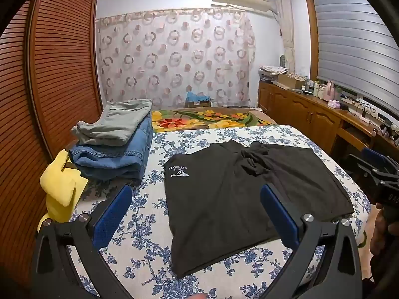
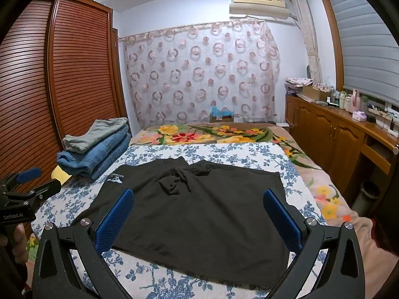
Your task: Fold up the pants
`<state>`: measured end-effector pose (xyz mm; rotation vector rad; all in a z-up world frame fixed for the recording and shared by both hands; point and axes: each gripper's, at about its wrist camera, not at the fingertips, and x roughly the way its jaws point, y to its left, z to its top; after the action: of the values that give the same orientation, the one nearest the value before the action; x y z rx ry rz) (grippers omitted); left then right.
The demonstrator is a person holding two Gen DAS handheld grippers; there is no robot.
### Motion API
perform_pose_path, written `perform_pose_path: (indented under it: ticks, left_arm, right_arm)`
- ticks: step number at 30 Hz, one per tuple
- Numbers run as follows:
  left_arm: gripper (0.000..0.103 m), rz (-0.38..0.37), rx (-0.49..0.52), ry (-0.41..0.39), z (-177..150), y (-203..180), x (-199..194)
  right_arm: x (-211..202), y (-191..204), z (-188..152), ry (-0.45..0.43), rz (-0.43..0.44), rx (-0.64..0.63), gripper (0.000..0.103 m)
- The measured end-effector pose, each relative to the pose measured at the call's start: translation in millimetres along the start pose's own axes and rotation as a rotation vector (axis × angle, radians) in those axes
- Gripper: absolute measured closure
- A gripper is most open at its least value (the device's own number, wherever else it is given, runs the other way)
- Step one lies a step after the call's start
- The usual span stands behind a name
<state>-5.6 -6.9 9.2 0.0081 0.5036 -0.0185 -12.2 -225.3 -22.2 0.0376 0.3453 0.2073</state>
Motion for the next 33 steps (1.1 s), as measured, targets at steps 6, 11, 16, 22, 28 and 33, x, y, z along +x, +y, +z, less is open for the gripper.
perform_pose_path:
  ticks: [6,11,16,22,28,33]
  left_arm:
    - [0.000,0.000,0.001,-0.004,2.0,-1.2,-1.7]
    - [0.000,0.002,0.003,-0.005,1.7,-2.1,-2.2]
    - [0.000,0.002,0.003,-0.007,1.7,-2.2,-2.6]
    - [0.000,0.001,0.004,-0.008,1.7,-2.7,-2.9]
    - [0.000,0.002,0.004,-0.009,1.6,-3.1,-3.3]
    - [0.000,0.001,0.004,-0.010,3.0,-3.5,-4.3]
  right_arm:
    - [-0.2,-0.2,-0.7,-0.004,-0.002,0.000,0.000]
    - [0.3,0.5,-0.7,-0.002,-0.003,-0.003,0.000]
    - [-0.2,-1.1,-0.1,-0.001,-0.002,-0.001,0.000]
    - [-1.9,-0.6,-2.2,0.000,-0.002,-0.002,0.000]
    - [-1.6,-0.1,-1.8,0.000,-0.003,-0.002,0.000]
    - [-1.2,0.0,-1.8,0.000,-0.003,-0.001,0.000]
